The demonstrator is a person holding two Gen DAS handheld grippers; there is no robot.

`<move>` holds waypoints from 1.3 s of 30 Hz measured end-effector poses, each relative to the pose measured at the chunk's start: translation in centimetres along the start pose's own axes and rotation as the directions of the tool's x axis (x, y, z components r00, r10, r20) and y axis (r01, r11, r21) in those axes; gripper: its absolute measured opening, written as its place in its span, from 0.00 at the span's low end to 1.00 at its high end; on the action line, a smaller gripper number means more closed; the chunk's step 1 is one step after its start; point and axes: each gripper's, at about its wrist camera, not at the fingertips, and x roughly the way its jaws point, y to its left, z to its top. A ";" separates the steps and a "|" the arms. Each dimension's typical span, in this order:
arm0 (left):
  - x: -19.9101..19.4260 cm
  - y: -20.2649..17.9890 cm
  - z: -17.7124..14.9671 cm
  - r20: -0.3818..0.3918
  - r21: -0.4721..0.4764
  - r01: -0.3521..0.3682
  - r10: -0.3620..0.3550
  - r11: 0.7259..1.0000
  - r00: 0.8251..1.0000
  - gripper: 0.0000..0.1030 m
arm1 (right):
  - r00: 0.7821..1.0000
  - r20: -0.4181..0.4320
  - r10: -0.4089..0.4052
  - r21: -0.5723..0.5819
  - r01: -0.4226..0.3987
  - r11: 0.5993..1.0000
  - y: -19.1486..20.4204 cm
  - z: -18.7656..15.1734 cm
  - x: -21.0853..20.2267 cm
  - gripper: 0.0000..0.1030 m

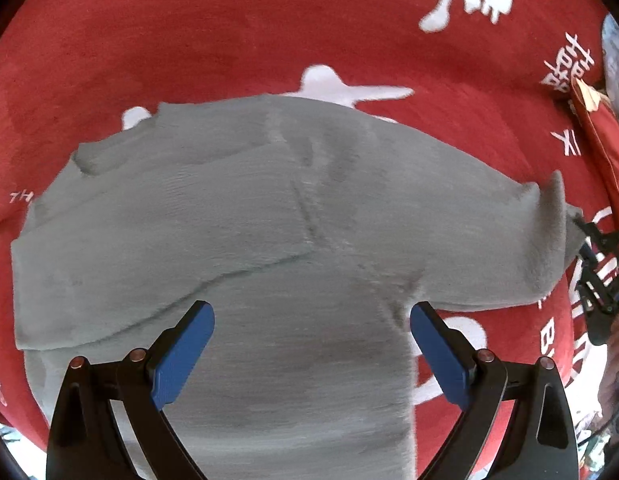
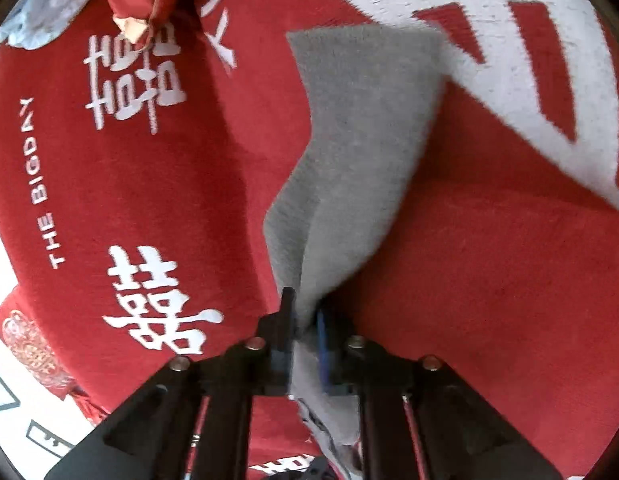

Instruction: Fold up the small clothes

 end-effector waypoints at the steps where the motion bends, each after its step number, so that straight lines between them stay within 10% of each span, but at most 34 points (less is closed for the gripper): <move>1: -0.2 0.6 0.0 0.007 -0.005 -0.004 0.004 1.000 1.000 0.96 | 1.000 -0.004 0.018 -0.017 -0.018 1.000 0.5 -0.4 0.0 0.09; 16: -3.5 17.1 -0.5 0.092 -0.266 -0.022 0.048 0.964 0.995 0.96 | 0.922 -0.375 0.099 -0.394 -0.255 0.883 14.3 -13.5 8.6 0.09; 24: -3.3 24.0 -2.6 0.096 -0.353 -0.019 0.056 0.936 0.994 0.96 | 0.825 -0.509 -0.244 -0.685 -0.216 0.696 16.0 -28.4 18.7 0.09; 34: -0.1 28.6 -5.3 0.010 -0.390 -0.008 0.013 0.921 1.000 0.96 | 0.707 -0.440 -0.554 -0.751 0.048 0.658 7.1 -34.8 25.1 0.14; 36: 0.3 29.1 -5.7 0.010 -0.391 0.006 -0.003 0.920 1.000 0.96 | 0.718 -0.418 -0.556 -0.744 0.080 0.663 7.1 -34.4 24.9 0.42; 39: 0.2 29.7 -6.0 0.043 -0.402 0.056 -0.043 0.914 0.998 0.96 | 0.777 -0.371 -0.508 -0.747 0.075 0.660 8.3 -33.5 24.3 0.53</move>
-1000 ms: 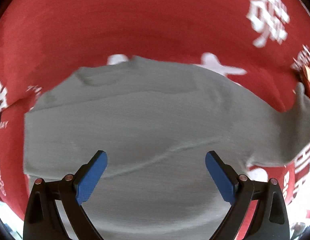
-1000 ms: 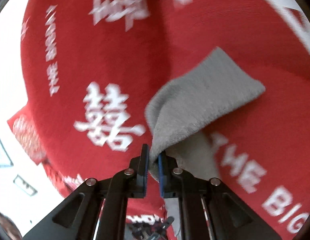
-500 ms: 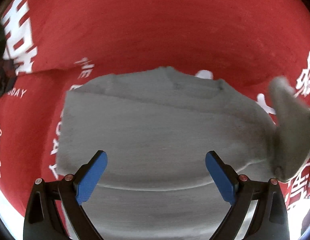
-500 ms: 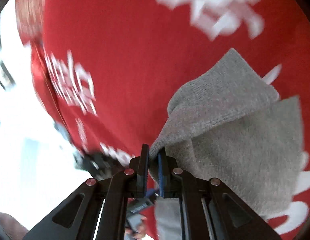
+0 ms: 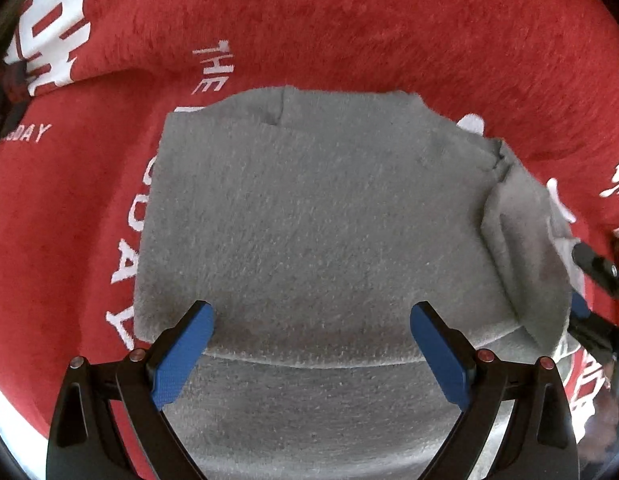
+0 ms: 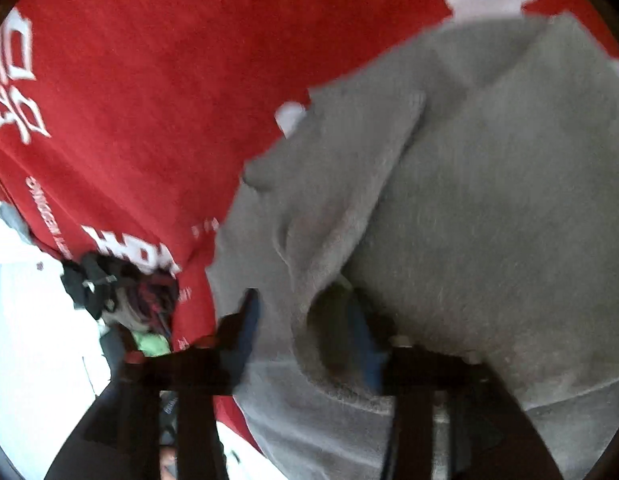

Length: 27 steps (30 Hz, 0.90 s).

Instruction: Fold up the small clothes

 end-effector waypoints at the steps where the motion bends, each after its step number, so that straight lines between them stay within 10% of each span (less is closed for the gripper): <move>1: 0.0 0.4 0.1 0.006 -0.010 0.029 -0.029 1.000 1.000 0.96 | 1.000 0.018 -0.005 0.007 0.005 1.000 0.0 0.5 -0.2 0.53; 5: 0.2 1.8 0.8 0.029 -0.075 0.244 -0.242 0.967 0.970 0.96 | 0.999 0.043 0.002 0.155 -0.009 0.988 -1.7 2.8 1.0 0.52; 8: 1.1 3.0 1.4 0.010 -0.137 0.391 -0.394 0.910 0.919 0.96 | 0.996 0.057 0.066 0.229 -0.077 0.970 -1.7 3.9 2.6 0.13; 14: 2.9 6.2 1.7 0.040 -0.347 0.631 -0.662 0.694 0.749 0.96 | 0.993 -0.059 0.105 -0.166 -0.114 0.980 6.6 2.0 4.8 0.10; 17: 3.2 7.4 1.9 0.081 -0.409 0.664 -0.699 0.626 0.710 0.96 | 0.990 -0.142 0.003 -0.360 -0.055 0.931 9.7 -0.6 6.7 0.10; 23: 3.2 6.6 2.6 0.023 -0.365 0.639 -0.680 0.677 0.733 0.96 | 0.943 -0.201 -0.266 -0.618 0.089 0.781 11.3 -6.4 9.9 0.14; 27: 2.9 5.3 2.7 -0.008 -0.320 0.606 -0.641 0.729 0.767 0.96 | 0.933 -0.221 -0.286 -0.583 0.109 0.805 9.8 -7.3 9.0 0.37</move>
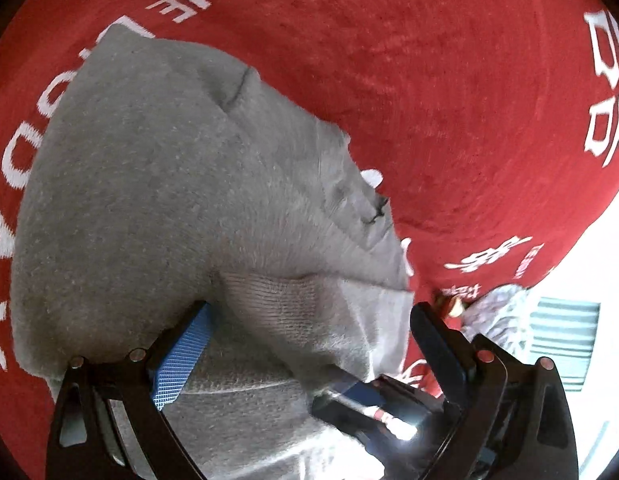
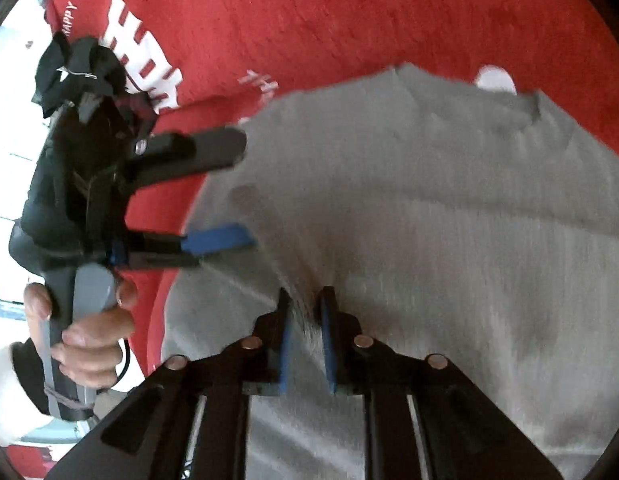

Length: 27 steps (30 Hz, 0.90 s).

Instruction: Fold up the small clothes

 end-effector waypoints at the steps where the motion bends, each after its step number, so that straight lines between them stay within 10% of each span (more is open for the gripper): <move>1: 0.5 -0.5 -0.3 -0.003 0.009 -0.013 0.013 1.000 1.000 0.96 | 1.000 0.008 0.013 0.029 -0.014 0.999 -0.6 -0.6 -0.6 0.47; 2: 0.7 -0.9 -0.4 -0.007 0.024 -0.033 0.034 0.999 0.999 0.96 | 0.999 0.023 0.026 0.073 -0.028 0.997 -1.6 -1.3 -1.4 0.59; 9: 0.7 -1.6 -1.6 -0.040 0.135 -0.161 0.168 0.978 0.985 0.90 | 0.991 0.122 0.049 0.417 -0.096 0.904 -10.0 -7.5 -7.1 0.59; 14: 1.6 -1.6 -1.9 -0.081 0.190 -0.295 0.314 0.936 0.946 0.06 | 0.959 0.279 0.047 0.654 -0.225 0.723 -17.1 -13.0 -10.5 0.59; 20: 0.4 -3.4 -1.2 -0.006 0.217 -0.262 0.270 0.940 0.963 0.06 | 0.875 0.484 0.005 0.729 -0.407 0.551 -22.2 -15.0 -12.7 0.57; 23: -0.8 -5.3 -0.1 0.040 0.244 -0.231 0.228 0.942 0.973 0.06 | 0.856 0.518 0.001 0.713 -0.432 0.553 -23.2 -14.1 -13.5 0.06; 27: -1.4 -6.1 1.0 0.069 0.294 -0.252 0.242 0.922 0.968 0.06 | 0.836 0.548 0.016 0.619 -0.419 0.664 -21.8 -11.7 -15.8 0.06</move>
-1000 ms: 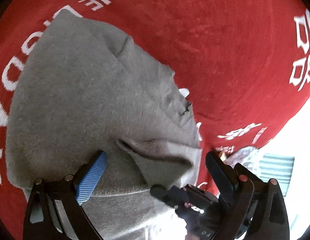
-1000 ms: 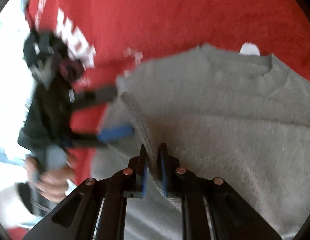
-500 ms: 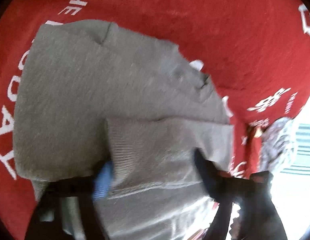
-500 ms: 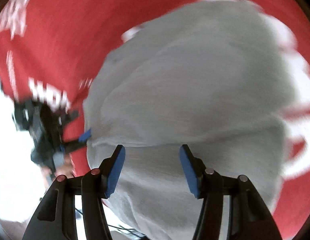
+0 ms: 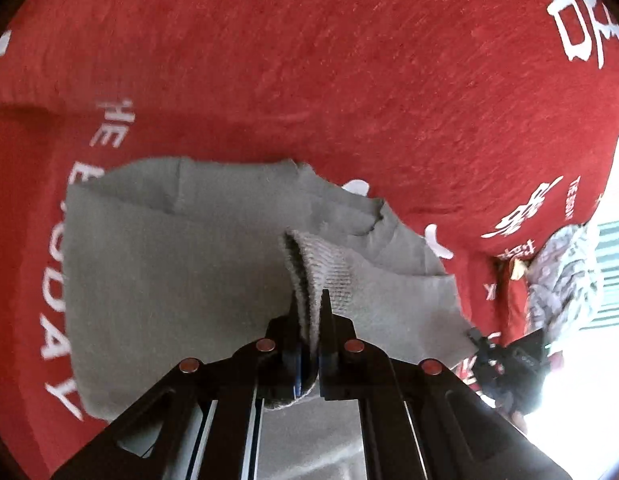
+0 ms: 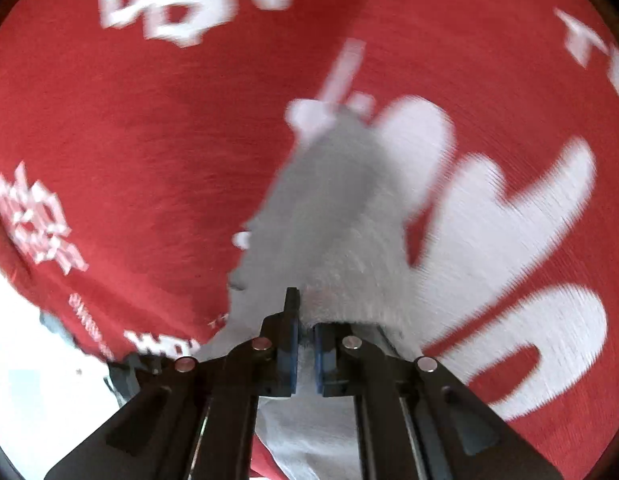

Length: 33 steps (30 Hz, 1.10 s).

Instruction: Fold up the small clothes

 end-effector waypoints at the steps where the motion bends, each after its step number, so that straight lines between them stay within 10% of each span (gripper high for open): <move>1: 0.3 0.5 -0.1 -0.014 -0.005 -0.010 0.010 1.000 1.000 0.06 | 1.000 -0.008 -0.012 -0.024 0.012 1.000 0.3 0.1 0.0 0.06; 10: 2.2 4.4 -3.1 -0.094 -0.042 -0.109 0.105 0.993 0.990 0.06 | 0.985 -0.080 -0.156 -0.058 0.151 0.987 -4.5 -0.8 0.7 0.04; 14: 0.5 3.9 -3.1 -0.055 0.011 -0.300 0.300 0.954 0.952 0.06 | 0.969 -0.113 -0.219 -0.109 0.207 0.972 -3.5 -0.9 -0.6 0.09; 17: -0.8 3.2 -3.3 -0.019 0.067 -0.417 0.419 0.906 0.908 0.07 | 0.948 -0.169 -0.271 -0.148 0.248 0.957 -2.6 -1.5 -1.9 0.24; 20: -1.6 2.8 -3.5 -0.008 0.063 -0.421 0.422 0.905 0.907 0.07 | 0.955 -0.111 -0.276 -0.200 0.250 0.947 -1.5 -1.7 -4.0 0.44; 29: 1.3 -0.3 -4.5 -0.011 0.088 -0.395 0.397 0.915 0.918 0.07 | 0.983 -0.135 -0.125 0.023 0.129 0.991 -5.7 2.8 -1.6 0.44; 33: 2.2 -0.5 -5.2 -0.006 0.096 -0.420 0.423 0.902 0.906 0.07 | 0.962 -0.194 -0.195 -0.088 0.180 0.980 -3.5 2.6 0.3 0.14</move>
